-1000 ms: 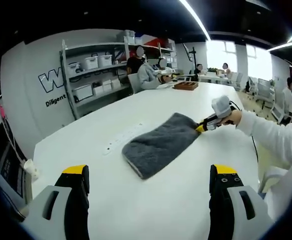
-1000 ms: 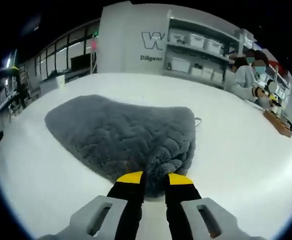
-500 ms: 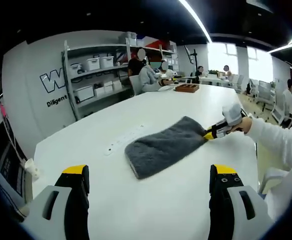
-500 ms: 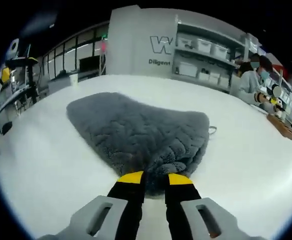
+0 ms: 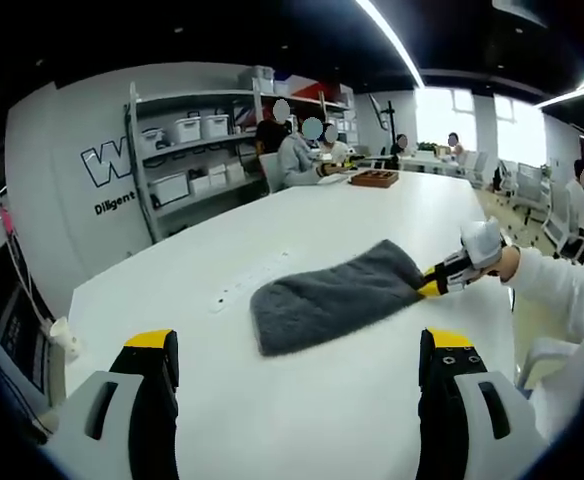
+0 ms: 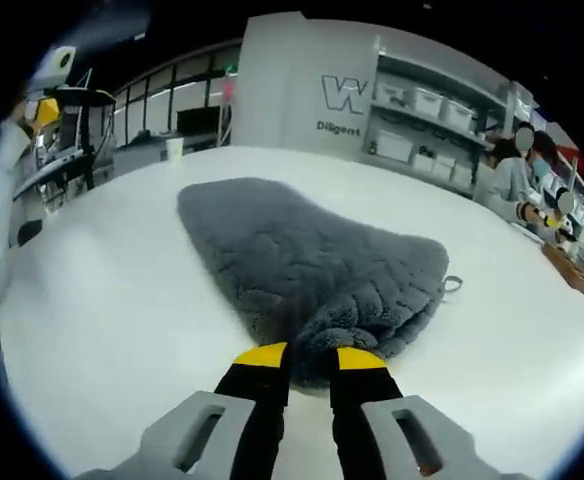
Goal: Open the folded towel by lifting each exposed corner and separating the folded layers until the towel lies flat within the target outline without major curled edges
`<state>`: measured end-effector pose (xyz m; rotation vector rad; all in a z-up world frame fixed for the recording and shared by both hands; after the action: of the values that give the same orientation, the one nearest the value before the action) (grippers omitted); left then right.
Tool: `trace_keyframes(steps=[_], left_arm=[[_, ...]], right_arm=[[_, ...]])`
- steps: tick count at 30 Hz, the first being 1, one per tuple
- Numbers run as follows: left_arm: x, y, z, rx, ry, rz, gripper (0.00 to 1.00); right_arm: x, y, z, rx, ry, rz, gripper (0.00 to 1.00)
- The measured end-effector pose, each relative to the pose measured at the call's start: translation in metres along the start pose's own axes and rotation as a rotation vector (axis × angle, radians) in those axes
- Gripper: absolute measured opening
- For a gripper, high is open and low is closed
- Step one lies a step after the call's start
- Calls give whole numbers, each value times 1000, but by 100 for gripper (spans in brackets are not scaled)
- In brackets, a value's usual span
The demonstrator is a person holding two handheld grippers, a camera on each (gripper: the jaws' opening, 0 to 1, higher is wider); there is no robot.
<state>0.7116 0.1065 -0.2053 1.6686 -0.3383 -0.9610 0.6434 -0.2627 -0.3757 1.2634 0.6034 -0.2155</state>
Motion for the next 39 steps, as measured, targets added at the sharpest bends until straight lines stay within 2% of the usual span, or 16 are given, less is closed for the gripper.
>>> trace_keyframes(steps=[13, 19, 29, 39], left_arm=[[-6, -1, 1, -7, 8, 21, 99], [-7, -2, 1, -10, 9, 27, 99], [-11, -6, 6, -20, 14, 40, 99], [-14, -11, 17, -12, 13, 41, 99]], right_arm=[[-9, -2, -37, -3, 62, 13, 10], [-12, -1, -66, -1, 110, 28, 10], [-11, 2, -102, -25, 106, 76, 10], [-2, 10, -124, -60, 117, 99, 10]])
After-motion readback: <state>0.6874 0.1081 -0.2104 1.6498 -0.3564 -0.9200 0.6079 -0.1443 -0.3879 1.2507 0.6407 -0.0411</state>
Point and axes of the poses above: the point that each gripper's makers call its tool centre point, and the gripper's own axes: x roughly forward along the fingers, z roughly to its right, y roughly out of its top, the point moved 7 cm from there along -x, roughly backward along the fingers, and after that the axes turned 4 degrees about -x, right-handed, at the moved point
